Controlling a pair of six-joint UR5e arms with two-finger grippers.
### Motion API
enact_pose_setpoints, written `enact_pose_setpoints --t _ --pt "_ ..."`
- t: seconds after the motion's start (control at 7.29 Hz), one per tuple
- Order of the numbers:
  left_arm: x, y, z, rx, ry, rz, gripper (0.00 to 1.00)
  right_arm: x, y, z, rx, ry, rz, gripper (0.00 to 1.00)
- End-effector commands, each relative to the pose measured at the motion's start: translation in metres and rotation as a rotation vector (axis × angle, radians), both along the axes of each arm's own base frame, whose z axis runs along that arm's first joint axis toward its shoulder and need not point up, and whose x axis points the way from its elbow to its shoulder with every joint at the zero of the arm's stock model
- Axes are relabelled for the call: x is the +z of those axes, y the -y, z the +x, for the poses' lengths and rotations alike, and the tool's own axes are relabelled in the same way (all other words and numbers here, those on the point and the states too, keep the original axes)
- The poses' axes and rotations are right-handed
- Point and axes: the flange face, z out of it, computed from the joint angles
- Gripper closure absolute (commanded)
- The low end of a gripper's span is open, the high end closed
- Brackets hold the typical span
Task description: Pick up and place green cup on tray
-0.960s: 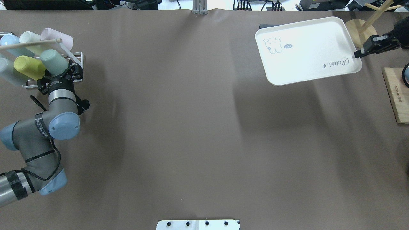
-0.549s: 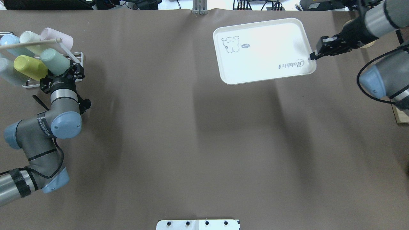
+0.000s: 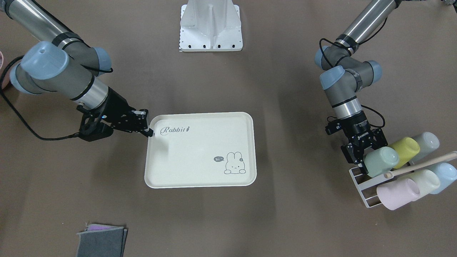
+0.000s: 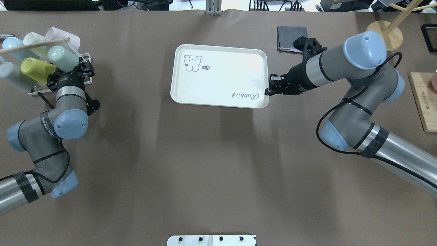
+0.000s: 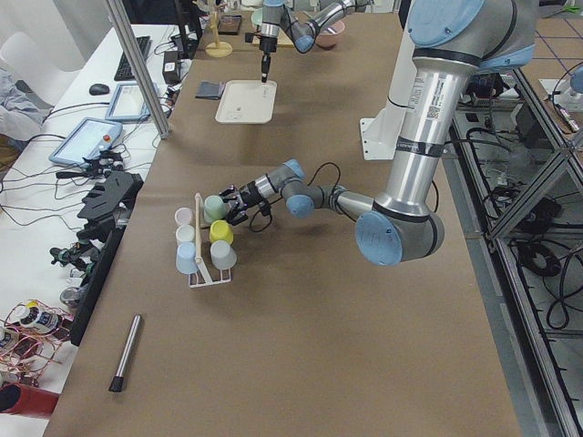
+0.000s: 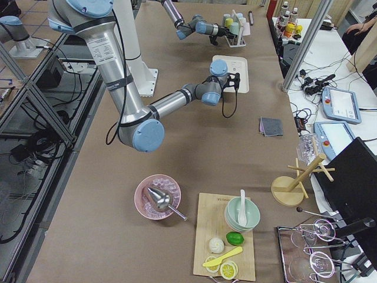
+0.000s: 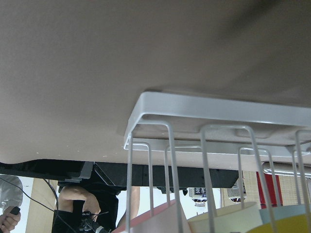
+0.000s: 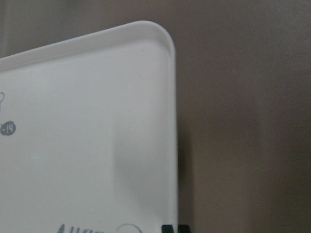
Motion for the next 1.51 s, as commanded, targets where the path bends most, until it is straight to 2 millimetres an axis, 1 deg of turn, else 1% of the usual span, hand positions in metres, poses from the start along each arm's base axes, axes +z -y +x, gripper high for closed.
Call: enact_pose_setpoints --t 0.0,0.14,0.27,0.41,0.55,0.69,0.82,0.96,1.1,1.37 --pt "-0.011 -0.002 -0.009 0.001 -0.014 0.015 0.19 0.005 -0.026 -0.058 0.008 -0.034 0.005 1.00" --pt "-0.019 -0.008 -0.017 0.014 -0.008 0.026 0.19 0.005 -0.033 -0.066 -0.003 -0.035 0.007 1.00" --pt "-0.022 -0.021 -0.035 0.018 -0.010 0.033 0.19 0.007 -0.040 -0.073 -0.011 -0.038 0.008 1.00" --pt "-0.030 -0.031 -0.048 0.030 -0.006 0.046 0.19 0.009 -0.045 -0.080 -0.013 -0.046 0.011 1.00" --pt "-0.038 -0.038 -0.058 0.039 -0.002 0.056 0.19 0.016 -0.049 -0.082 -0.012 -0.055 0.008 1.00" --pt "-0.051 -0.042 -0.068 0.036 -0.020 0.072 0.19 0.018 -0.052 -0.084 -0.018 -0.058 0.010 1.00" --pt "-0.072 -0.053 -0.087 0.031 -0.053 0.099 0.20 0.020 -0.053 -0.084 -0.018 -0.061 0.009 1.00" --pt "-0.100 -0.063 -0.102 0.026 -0.107 0.135 0.21 0.020 -0.055 -0.086 -0.021 -0.061 0.009 1.00" --pt "-0.110 -0.065 -0.102 0.028 -0.157 0.141 0.22 0.020 -0.055 -0.086 -0.021 -0.061 0.009 1.00" --pt "-0.115 -0.068 -0.101 0.006 -0.360 0.131 0.22 0.025 -0.055 -0.083 -0.022 -0.066 0.009 1.00"
